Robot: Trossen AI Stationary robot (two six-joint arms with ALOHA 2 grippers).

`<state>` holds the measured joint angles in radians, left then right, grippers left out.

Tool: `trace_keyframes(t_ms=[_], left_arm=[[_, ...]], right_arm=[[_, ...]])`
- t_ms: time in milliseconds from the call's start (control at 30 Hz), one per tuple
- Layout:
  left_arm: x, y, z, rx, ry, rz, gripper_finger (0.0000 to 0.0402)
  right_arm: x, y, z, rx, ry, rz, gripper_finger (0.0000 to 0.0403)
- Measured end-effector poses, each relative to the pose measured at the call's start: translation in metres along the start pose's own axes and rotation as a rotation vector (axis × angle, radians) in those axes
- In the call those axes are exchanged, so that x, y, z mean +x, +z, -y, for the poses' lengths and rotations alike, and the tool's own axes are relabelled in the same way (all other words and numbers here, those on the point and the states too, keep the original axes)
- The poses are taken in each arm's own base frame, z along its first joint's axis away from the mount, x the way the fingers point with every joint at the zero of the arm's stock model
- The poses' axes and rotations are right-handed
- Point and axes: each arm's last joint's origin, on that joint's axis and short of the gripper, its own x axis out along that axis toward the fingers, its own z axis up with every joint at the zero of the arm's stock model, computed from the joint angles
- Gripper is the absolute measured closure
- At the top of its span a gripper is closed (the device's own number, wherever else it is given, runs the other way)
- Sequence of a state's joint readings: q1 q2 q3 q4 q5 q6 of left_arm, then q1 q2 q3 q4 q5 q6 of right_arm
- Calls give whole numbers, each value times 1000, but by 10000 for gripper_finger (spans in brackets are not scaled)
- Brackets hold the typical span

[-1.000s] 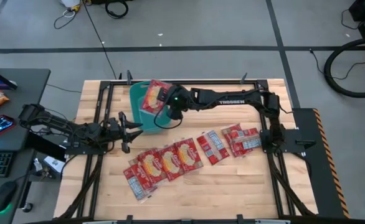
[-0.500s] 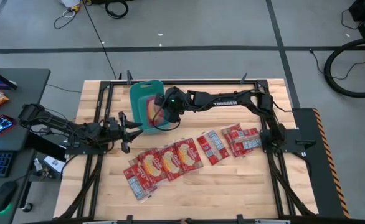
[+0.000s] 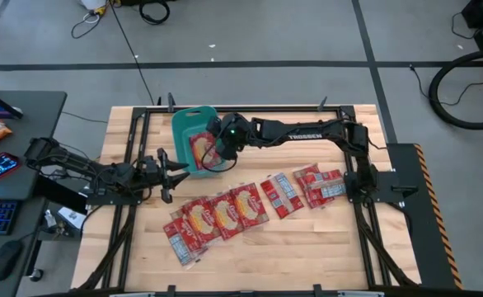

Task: Sort popcorn bags into baskets
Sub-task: Put the red popcorn bag into the green bin

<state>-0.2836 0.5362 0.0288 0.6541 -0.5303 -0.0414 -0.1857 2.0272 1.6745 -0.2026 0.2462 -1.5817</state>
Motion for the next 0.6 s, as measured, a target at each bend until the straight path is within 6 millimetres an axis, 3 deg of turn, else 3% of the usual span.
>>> trace_keyframes(t_ms=[367,600], left_arm=[[0,-1,0,-21,1,-14,258],[0,-2,0,-36,1,-15,258]], right_arm=[[-48,38,3,283,92,-67,287],[-66,69,4,827,48,-77,286]])
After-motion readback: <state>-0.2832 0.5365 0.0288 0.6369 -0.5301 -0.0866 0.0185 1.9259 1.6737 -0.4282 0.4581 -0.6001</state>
